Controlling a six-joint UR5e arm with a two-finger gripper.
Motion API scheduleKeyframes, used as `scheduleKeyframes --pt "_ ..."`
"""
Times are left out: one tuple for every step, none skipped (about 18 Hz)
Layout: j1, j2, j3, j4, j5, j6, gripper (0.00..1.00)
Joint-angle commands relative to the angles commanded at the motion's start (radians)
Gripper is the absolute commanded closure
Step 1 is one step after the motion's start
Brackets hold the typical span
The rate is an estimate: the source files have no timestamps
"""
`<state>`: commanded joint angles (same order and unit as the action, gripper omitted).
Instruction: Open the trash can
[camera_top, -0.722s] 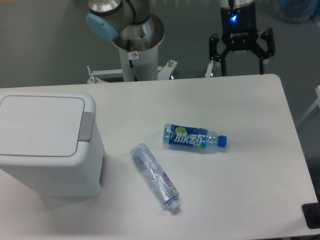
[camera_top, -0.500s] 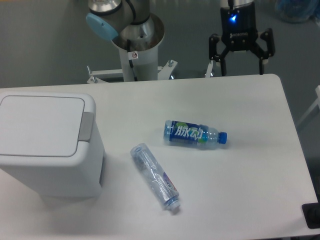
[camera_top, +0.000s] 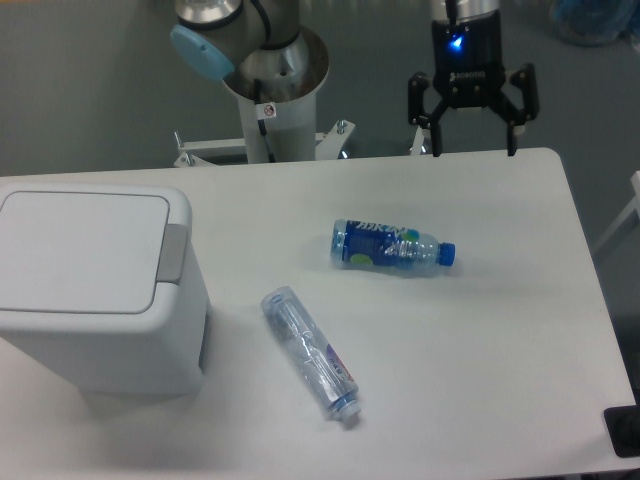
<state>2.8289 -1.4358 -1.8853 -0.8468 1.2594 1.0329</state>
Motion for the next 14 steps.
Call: scheduleKeyframes --pt "-0.025 0.0 0.0 0.002 0.0 -0.049 0.0" --pt "-0.048 0.0 0.005 0.0 0.002 -0.095 0.0" --pt "-0.068 0.0 0.006 0.0 0.0 -0.149 0.0" --pt "-0.091 0.0 0.006 0.0 -0.005 -0.21 0.0" --pt "-0.126 -0.005 0.009 0.0 -0.009 -0.268 0.0" --pt "-0.159 -0.014 0.014 0.002 -0.012 -0.302 0.0" --pt "-0.178 -0.02 0.023 0.002 -0.011 -0.313 0.0" --pt "-0.181 -0.021 0.032 0.0 -0.014 -0.315 0.0" --pt "-0.184 -0.021 0.034 0.002 -0.02 -0.315 0.0" --pt "-0.193 -0.02 0.037 0.0 -0.058 -0.332 0.0" --pt "-0.195 -0.02 0.041 0.0 -0.087 -0.37 0.0" --pt "-0.197 -0.023 0.044 0.0 -0.104 -0.425 0.0" --pt "-0.201 -0.023 0.048 0.0 -0.113 -0.482 0.0" --pt "-0.209 -0.025 0.057 0.0 -0.118 -0.529 0.0"
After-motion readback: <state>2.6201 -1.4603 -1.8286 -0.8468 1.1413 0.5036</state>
